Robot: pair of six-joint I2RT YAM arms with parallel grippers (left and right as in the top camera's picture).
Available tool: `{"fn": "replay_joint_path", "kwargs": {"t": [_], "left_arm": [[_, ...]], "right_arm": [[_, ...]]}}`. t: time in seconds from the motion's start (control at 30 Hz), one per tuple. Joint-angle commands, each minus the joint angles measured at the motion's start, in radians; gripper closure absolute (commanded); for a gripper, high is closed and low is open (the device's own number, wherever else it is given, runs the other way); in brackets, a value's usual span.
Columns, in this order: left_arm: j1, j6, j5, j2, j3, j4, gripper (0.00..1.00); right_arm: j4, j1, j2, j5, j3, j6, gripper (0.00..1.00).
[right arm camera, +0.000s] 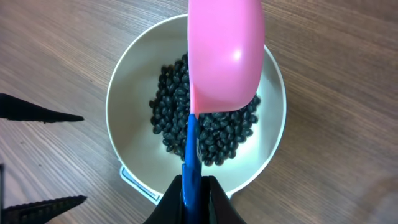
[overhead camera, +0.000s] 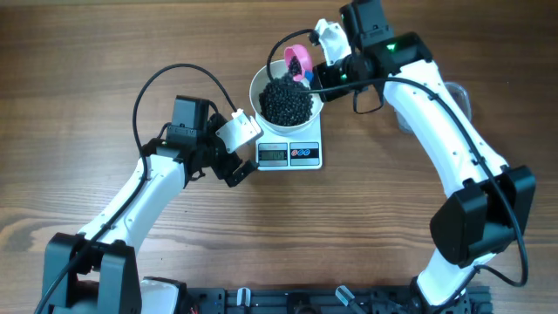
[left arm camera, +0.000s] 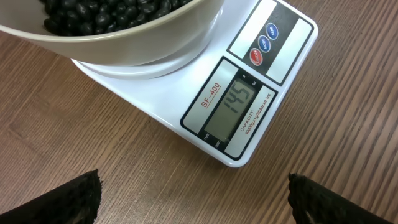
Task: Scoop item into bowl and weigh 150g on scale
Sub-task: 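Swing the scoop over the white bowl and tip a few beans in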
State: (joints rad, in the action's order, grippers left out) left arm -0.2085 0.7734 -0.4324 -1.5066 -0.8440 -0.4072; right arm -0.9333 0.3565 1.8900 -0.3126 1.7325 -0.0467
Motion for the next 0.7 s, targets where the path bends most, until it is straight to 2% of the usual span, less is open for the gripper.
{"fn": "replay_joint_path", "kwargs": {"t": [0.0, 0.43, 0.67], "left_arm": [[0.006, 0.008, -0.012, -0.007, 0.008, 0.000, 0.00], [0.006, 0.008, -0.012, -0.007, 0.008, 0.000, 0.00], [0.006, 0.008, -0.012, -0.007, 0.008, 0.000, 0.00]], "right_arm": [[0.010, 0.006, -0.027, 0.032, 0.021, -0.032, 0.96], [0.023, 0.006, -0.026, 0.051, 0.021, -0.061, 0.96], [0.024, 0.006, -0.026, 0.054, 0.021, -0.136, 0.96]]}}
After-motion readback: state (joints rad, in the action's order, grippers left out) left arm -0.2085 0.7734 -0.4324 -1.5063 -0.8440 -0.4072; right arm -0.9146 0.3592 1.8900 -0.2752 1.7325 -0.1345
